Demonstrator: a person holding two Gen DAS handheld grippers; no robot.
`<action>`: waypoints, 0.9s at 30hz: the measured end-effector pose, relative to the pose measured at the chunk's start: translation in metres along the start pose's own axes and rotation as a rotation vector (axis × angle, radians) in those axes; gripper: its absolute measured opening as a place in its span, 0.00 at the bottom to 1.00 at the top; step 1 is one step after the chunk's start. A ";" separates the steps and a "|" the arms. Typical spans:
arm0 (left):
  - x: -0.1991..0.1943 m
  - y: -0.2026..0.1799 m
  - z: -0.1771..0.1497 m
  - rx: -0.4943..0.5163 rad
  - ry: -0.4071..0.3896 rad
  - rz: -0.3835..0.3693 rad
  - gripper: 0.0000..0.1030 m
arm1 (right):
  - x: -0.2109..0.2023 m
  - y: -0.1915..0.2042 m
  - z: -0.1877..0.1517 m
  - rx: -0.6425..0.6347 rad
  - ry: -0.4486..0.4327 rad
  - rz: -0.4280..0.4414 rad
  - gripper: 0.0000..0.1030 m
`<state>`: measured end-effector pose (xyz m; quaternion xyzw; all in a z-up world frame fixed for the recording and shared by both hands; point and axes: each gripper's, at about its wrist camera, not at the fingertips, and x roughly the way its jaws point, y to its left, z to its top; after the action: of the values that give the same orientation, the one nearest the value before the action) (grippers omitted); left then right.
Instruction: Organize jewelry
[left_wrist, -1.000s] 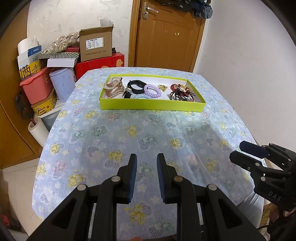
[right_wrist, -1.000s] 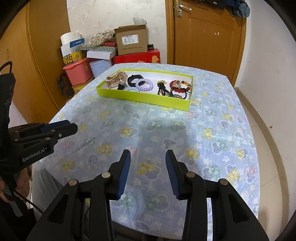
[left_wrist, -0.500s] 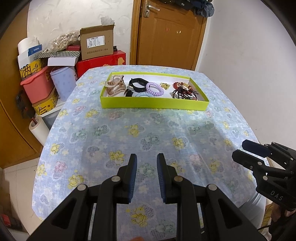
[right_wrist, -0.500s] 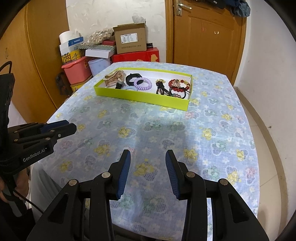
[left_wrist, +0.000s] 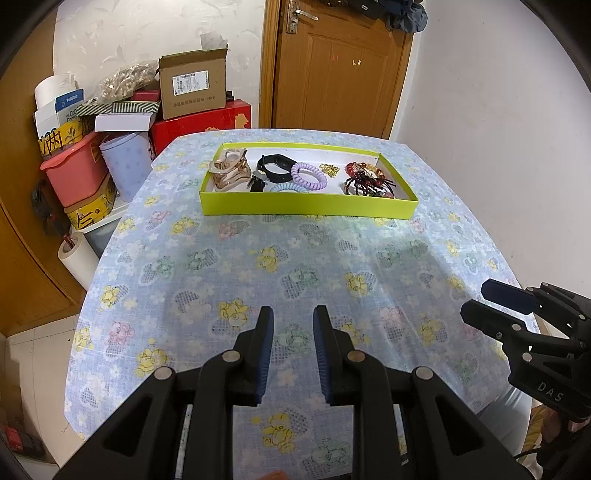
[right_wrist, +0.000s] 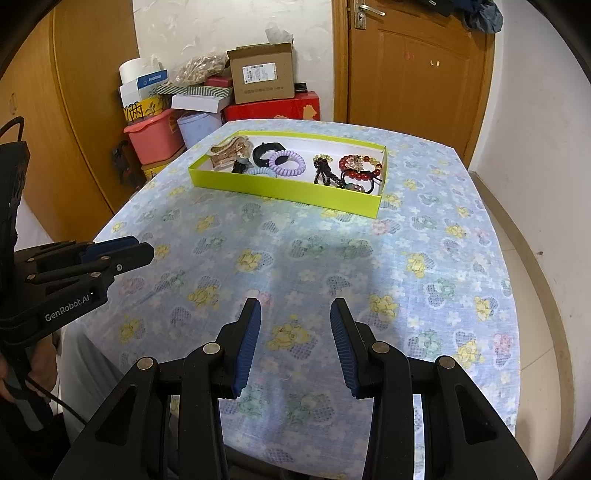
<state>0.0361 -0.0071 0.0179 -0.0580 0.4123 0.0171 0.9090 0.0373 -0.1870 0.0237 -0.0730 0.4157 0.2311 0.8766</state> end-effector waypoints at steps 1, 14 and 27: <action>0.000 0.000 0.000 0.000 0.000 0.000 0.22 | 0.000 0.000 0.000 0.000 0.000 0.000 0.39; 0.001 -0.004 -0.002 0.009 0.006 -0.005 0.22 | 0.002 -0.001 -0.001 0.000 0.003 0.000 0.39; 0.001 -0.006 -0.003 0.014 0.005 0.009 0.22 | 0.002 -0.001 -0.002 0.001 0.005 0.001 0.39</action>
<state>0.0349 -0.0133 0.0158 -0.0496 0.4149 0.0182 0.9083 0.0376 -0.1879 0.0203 -0.0727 0.4182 0.2312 0.8754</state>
